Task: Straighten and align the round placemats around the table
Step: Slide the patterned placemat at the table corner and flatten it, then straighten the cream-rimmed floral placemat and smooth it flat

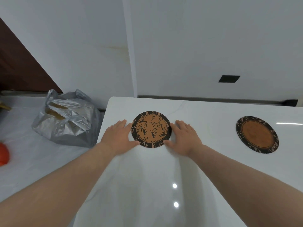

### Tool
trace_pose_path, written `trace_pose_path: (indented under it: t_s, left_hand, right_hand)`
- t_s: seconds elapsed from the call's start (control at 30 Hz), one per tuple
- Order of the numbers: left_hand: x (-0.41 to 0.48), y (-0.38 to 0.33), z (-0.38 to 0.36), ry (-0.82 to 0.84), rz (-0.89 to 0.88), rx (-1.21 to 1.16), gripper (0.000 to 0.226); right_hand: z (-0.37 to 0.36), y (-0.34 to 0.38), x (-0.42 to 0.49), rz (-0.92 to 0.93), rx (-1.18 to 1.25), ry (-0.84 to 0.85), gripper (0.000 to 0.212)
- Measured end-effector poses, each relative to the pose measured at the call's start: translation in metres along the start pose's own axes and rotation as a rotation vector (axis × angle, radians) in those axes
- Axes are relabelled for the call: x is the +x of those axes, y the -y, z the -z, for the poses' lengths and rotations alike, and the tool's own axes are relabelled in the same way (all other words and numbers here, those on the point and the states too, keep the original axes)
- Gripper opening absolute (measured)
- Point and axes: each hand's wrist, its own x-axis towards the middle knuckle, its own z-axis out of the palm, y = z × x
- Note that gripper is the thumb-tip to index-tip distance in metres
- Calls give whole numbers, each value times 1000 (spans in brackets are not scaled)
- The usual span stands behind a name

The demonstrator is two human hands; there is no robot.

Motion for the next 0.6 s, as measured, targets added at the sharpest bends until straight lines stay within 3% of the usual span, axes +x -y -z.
trace_pose_path:
  t_s: [0.07, 0.17, 0.6]
  left_hand:
    - [-13, -3, 8, 60, -21, 30, 63]
    - [-53, -1, 15, 128, -63, 96, 43]
    - [-234, -2, 8, 7, 141, -142, 45]
  right_hand:
    - [12, 7, -10, 3, 49, -1, 53]
    - [21, 14, -45, 39, 107, 34, 41]
    - [38, 30, -186, 82, 89, 79, 39]
